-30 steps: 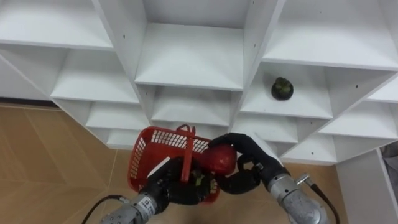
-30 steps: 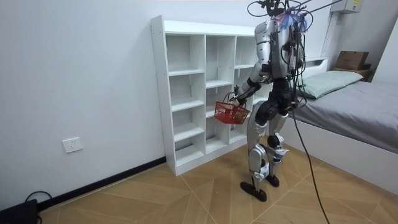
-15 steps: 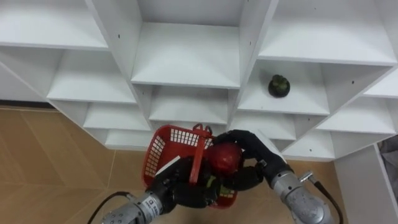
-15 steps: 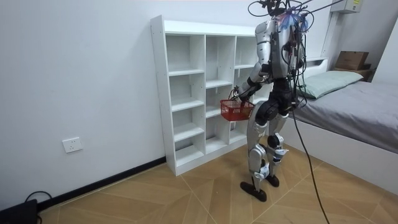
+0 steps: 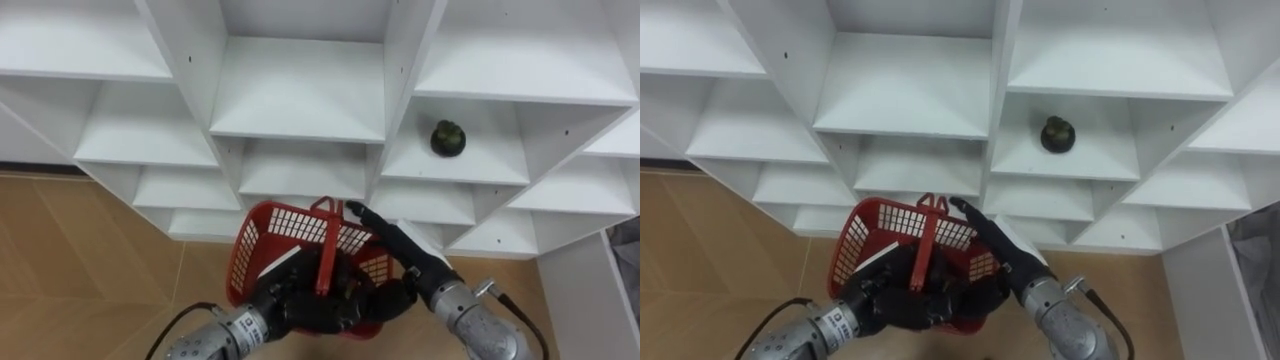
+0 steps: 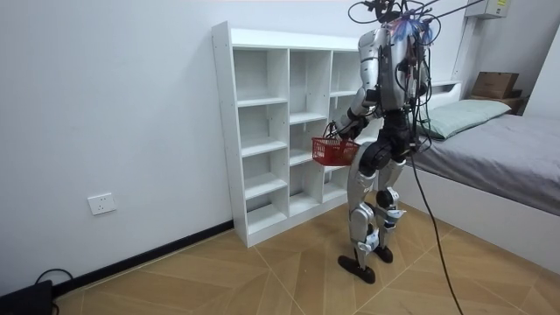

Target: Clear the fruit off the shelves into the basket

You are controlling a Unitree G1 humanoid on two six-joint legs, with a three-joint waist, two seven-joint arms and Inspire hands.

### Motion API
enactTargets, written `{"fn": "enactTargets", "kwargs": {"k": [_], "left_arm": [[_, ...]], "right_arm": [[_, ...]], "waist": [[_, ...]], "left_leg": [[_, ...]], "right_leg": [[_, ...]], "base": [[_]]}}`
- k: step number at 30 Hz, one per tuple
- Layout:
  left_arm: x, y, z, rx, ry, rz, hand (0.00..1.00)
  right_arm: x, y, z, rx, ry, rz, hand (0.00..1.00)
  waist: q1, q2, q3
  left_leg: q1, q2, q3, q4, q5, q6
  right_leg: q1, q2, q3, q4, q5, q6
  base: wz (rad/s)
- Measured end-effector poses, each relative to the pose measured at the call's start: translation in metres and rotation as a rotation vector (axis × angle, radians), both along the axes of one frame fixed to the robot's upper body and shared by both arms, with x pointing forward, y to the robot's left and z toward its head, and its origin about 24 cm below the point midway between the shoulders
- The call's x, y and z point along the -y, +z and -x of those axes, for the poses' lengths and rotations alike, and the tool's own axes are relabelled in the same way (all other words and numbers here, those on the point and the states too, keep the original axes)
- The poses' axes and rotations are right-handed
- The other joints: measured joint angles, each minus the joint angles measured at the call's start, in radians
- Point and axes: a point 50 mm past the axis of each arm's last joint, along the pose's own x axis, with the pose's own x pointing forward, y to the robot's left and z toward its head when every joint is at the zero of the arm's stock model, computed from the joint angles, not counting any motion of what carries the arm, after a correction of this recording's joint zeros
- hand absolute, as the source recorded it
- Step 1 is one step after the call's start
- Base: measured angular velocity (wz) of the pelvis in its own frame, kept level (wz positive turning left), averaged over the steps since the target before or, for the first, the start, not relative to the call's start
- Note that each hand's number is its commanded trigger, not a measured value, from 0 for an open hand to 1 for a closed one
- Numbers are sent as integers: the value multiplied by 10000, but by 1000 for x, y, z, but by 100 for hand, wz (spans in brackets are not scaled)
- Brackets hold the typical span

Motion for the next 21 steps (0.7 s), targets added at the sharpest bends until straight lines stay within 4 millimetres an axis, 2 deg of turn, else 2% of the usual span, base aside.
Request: {"fn": "enactTargets", "kwargs": {"k": [8,11,21], "left_arm": [[0,1,-1,55,-24,14,100],[-1,1,-1,67,1,-38,100],[-10,-1,-2,-14,825,-480,100]], "right_arm": [[0,0,0,8,17,23,0],[-1,0,-2,4,88,67,0],[0,0,-2,-58,-250,-307,0]], "waist": [[8,-12,7],[22,-39,23],[65,-45,27]], "left_leg": [[-6,2,40,3,-1,0],[63,19,244,0,-5,4],[171,28,244,-72,-4,4]], "right_leg": [[-45,0,47,33,-2,-1],[-57,4,170,92,-2,-1],[-35,26,256,149,-19,-13]], "base": [[-1],[-12],[-2]]}}
